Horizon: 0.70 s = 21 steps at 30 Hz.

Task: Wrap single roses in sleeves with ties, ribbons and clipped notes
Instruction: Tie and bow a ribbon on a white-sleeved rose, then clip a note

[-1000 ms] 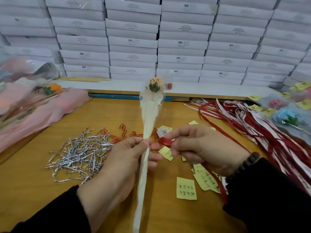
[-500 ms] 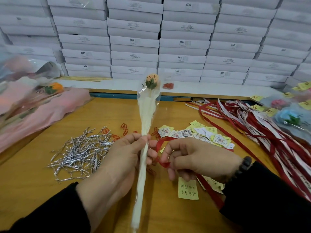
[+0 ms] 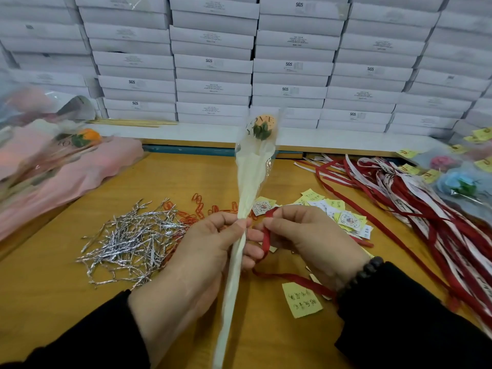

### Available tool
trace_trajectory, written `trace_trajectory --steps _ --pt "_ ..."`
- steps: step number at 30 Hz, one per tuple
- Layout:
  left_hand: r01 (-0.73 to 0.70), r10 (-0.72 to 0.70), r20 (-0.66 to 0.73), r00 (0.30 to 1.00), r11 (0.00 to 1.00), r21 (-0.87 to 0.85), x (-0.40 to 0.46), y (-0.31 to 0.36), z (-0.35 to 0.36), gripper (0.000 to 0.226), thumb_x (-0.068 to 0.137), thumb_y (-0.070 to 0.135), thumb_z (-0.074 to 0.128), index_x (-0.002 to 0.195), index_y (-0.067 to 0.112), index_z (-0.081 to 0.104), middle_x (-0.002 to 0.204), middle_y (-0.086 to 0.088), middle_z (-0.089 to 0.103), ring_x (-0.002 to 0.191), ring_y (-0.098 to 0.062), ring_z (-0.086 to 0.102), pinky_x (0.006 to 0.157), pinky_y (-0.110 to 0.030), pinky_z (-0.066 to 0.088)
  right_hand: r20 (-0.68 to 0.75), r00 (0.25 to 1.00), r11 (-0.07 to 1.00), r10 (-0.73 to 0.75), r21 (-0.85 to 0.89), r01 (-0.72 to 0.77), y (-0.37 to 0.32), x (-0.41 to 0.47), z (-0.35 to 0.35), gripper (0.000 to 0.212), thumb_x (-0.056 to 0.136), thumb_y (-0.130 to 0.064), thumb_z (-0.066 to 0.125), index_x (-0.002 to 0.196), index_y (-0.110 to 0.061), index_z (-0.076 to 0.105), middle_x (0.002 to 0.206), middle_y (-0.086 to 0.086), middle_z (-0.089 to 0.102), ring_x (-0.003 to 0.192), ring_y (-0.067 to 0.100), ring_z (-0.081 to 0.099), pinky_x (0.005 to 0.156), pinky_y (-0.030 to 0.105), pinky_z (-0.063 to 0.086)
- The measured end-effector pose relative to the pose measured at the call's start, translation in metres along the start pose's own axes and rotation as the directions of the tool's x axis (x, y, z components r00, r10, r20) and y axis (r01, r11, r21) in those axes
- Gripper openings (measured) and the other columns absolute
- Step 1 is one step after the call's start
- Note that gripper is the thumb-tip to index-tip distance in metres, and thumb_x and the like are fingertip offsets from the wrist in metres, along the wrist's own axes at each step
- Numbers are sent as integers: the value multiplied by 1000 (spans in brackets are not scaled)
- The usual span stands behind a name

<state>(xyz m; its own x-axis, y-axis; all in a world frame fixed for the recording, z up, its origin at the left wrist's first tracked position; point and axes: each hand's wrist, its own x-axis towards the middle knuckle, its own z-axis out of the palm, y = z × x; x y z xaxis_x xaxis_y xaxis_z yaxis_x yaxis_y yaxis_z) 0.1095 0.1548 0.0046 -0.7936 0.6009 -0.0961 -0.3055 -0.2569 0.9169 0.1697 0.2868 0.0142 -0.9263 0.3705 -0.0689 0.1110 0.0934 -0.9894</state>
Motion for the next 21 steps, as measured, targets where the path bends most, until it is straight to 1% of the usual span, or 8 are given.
trace_trajectory --steps 1,3,6,9,11,13,17,21 --pt "-10 10 2 1000 1000 13 0 0 -1 12 91 6 51 95 -1 59 66 -12 68 47 -16 61 42 -20 49 -10 1000 999 3 52 -3 -1 0 0 22 90 -9 57 68 -8 60 81 24 65 64 16 59 65 24 53" --pt "-27 27 5 1000 999 40 0 -1 -2 14 91 8 52 97 -1 60 68 -12 69 50 -16 62 45 -21 51 17 999 973 34 229 -37 -3 0 0 23 92 -6 51 71 -5 58 74 17 66 57 13 63 53 20 52" --pt "-53 52 15 999 996 71 0 -1 -1 15 91 9 52 100 -1 59 70 -12 70 49 -15 61 45 -22 50 74 995 908 67 408 -91 -4 -1 -1 21 94 -4 46 76 -1 55 67 14 66 55 17 67 47 24 53" --pt "-85 83 28 996 990 116 -2 -1 1 14 89 12 53 99 3 57 71 -10 71 48 -14 60 45 -22 48 78 993 924 88 365 -110 -4 -2 -3 16 93 -3 48 79 0 56 60 10 63 45 12 59 40 20 48" --pt "-98 95 32 995 988 123 -2 -1 1 15 89 13 54 101 3 54 73 -12 71 48 -14 60 45 -23 48 75 992 951 98 288 -115 -4 -2 -4 8 90 -1 52 88 3 58 55 5 59 34 5 44 31 14 34" --pt "-108 104 34 994 986 130 -3 -1 2 19 90 12 54 104 -1 52 74 -14 71 48 -14 60 45 -21 48 68 992 968 107 221 -120 -5 -2 -3 8 87 2 55 95 3 57 49 1 57 29 3 34 29 12 26" --pt "-99 95 34 995 987 123 -3 -3 4 18 88 11 55 99 -4 52 68 -13 70 45 -14 59 42 -20 46 -19 998 988 67 139 -64 -3 -2 2 8 83 3 62 80 -4 58 43 -2 54 28 3 32 29 12 25" --pt "-84 81 29 996 987 134 -4 -5 4 12 89 10 54 94 -1 51 62 -11 68 40 -15 57 37 -19 42 -41 999 983 28 185 -20 -2 -2 4 14 84 1 61 71 -3 64 49 1 60 29 2 31 29 12 25"
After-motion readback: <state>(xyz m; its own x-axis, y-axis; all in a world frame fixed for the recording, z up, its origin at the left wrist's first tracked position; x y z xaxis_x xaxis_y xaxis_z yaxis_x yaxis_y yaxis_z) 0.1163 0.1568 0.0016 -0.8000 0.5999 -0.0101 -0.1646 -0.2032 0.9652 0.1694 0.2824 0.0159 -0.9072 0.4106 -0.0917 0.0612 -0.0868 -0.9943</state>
